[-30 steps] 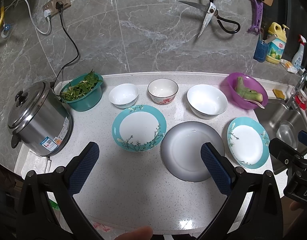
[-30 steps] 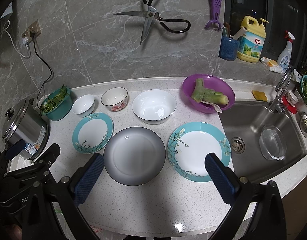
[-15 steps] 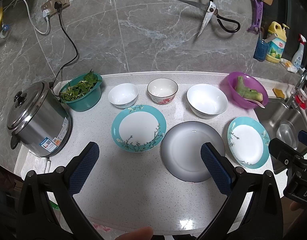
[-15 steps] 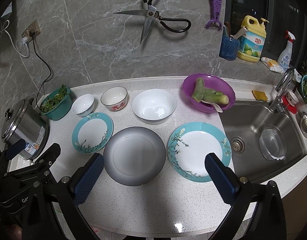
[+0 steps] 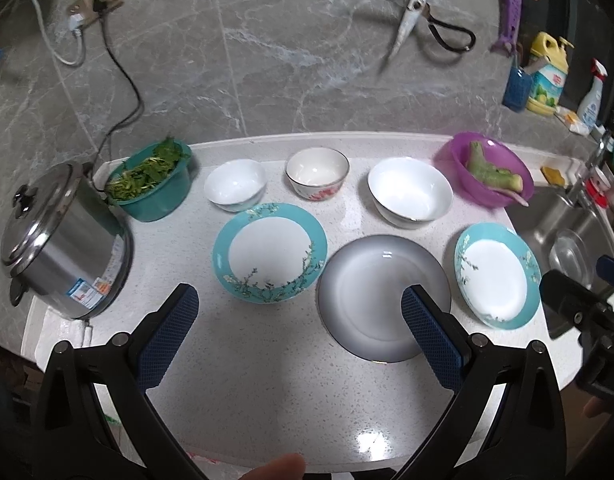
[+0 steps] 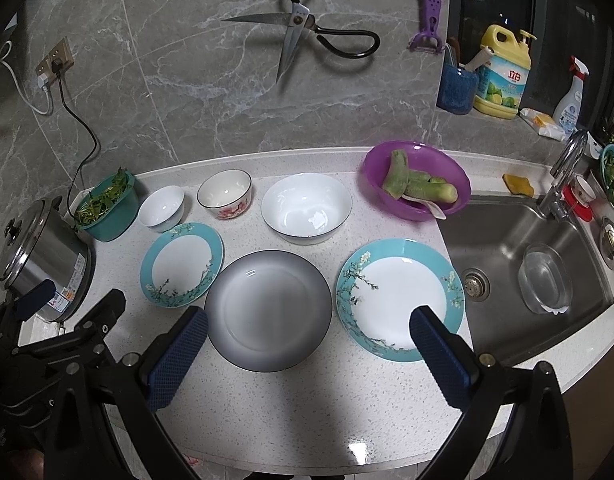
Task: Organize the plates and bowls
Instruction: 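Move both grippers to the grey-rimmed white plate and close on its rim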
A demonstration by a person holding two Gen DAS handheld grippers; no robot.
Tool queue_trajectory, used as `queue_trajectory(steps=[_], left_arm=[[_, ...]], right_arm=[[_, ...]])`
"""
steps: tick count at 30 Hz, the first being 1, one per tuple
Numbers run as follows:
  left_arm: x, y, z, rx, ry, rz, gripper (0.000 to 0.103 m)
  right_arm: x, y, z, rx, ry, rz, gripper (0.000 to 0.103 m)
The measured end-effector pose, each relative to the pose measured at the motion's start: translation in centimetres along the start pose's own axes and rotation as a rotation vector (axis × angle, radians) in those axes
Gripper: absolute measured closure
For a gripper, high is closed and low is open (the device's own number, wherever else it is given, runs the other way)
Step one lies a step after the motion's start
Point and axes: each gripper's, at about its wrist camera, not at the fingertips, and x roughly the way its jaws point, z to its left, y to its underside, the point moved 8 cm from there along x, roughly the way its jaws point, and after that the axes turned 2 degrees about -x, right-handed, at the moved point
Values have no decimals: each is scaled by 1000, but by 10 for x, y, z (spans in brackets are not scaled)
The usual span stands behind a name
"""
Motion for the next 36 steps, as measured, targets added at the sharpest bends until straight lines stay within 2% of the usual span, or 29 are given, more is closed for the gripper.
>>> queue_trajectory(steps=[4,7,10,13,14,16,18,20,23,25,28,30,34,36], left_arm=[[36,19,1,35,109,76,0],[73,42,5,61,206,177,1],[99,55,6,82,342,242,1],[118,49,1,66,547,271,1],[124,44,-2,65,579,273,1],[142,29,-11,145,562,277,1],[155,14,-26,291,534,231,1],[169,4,-43,419,547,214,1],[203,-8,-60,533,550,272,4],[227,-14,-70,600,538,307,6],[254,-20,-84,705,515,342,15],[267,-16,-94,760,547,399,28],[288,-11,-110,844,602,483,30],[297,-11,-118,873,638,523,40]], right_arm=[[13,15,-3,52,-50,37,0],[31,38,-9,140,-129,90,0],[52,66,-18,246,-200,139,0],[71,95,-30,391,-296,160,0],[77,103,-35,454,-347,155,0],[88,114,-41,535,-402,147,0],[98,121,-48,598,-441,145,0],[105,124,-53,620,-475,121,1],[121,121,-60,639,-531,105,3],[131,122,-61,648,-555,115,12],[142,127,-56,657,-582,134,17],[150,128,-56,667,-593,133,21],[158,134,-65,706,-588,118,28],[159,137,-71,732,-575,103,28]])
